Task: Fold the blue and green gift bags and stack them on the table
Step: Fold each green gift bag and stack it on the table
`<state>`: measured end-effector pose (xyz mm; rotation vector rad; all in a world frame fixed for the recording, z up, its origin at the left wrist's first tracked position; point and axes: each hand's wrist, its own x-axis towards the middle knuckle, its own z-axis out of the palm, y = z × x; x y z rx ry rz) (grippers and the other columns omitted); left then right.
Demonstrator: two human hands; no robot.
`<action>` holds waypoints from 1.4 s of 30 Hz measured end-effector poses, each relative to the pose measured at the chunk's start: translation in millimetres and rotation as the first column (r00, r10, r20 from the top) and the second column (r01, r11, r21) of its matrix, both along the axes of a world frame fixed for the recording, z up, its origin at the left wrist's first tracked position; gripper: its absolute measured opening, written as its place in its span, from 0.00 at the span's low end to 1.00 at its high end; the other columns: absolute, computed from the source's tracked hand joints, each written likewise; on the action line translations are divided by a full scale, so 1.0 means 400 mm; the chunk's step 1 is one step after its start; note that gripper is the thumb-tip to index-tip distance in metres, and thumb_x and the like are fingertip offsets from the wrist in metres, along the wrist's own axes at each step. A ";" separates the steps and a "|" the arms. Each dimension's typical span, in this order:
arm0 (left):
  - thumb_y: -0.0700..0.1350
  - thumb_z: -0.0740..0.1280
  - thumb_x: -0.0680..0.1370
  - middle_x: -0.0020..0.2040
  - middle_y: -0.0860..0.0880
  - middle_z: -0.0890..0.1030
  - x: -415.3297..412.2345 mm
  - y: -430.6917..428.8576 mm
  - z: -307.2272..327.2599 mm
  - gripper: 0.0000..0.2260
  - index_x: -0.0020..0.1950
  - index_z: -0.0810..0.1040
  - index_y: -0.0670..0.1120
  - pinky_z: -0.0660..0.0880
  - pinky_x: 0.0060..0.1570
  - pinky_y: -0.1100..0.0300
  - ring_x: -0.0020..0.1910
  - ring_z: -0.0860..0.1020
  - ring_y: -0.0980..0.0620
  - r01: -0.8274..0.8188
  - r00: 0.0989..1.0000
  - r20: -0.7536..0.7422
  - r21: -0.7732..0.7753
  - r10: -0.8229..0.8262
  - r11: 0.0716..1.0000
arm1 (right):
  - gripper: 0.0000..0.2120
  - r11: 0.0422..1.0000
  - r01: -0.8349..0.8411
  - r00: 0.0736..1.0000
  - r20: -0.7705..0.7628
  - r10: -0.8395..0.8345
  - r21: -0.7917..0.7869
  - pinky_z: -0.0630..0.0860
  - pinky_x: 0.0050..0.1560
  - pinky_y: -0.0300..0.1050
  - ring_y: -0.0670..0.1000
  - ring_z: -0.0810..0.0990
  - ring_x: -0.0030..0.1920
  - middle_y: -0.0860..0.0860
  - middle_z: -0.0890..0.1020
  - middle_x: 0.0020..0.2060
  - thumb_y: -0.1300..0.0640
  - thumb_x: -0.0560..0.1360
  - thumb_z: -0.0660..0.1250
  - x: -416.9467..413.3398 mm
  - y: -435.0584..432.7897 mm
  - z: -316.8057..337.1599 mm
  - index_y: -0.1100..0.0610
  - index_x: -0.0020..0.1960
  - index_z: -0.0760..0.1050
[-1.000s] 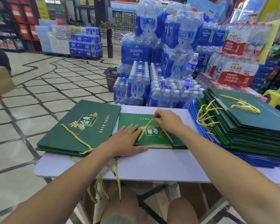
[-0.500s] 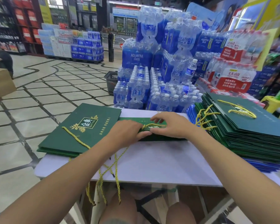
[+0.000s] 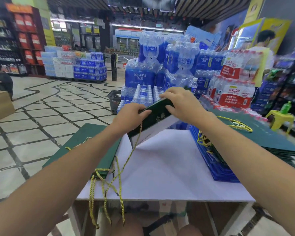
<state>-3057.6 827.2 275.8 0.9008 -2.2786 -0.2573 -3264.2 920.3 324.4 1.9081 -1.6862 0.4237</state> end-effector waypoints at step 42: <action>0.61 0.62 0.81 0.50 0.50 0.80 0.014 0.003 -0.321 0.16 0.55 0.83 0.53 0.68 0.47 0.53 0.54 0.77 0.46 0.227 0.784 0.621 -0.286 0.000 0.931 | 0.06 0.897 -0.264 0.655 0.749 -0.102 0.353 0.77 0.40 0.38 0.45 0.85 0.38 0.47 0.86 0.40 0.59 0.80 0.66 0.089 0.125 -0.342 0.49 0.53 0.78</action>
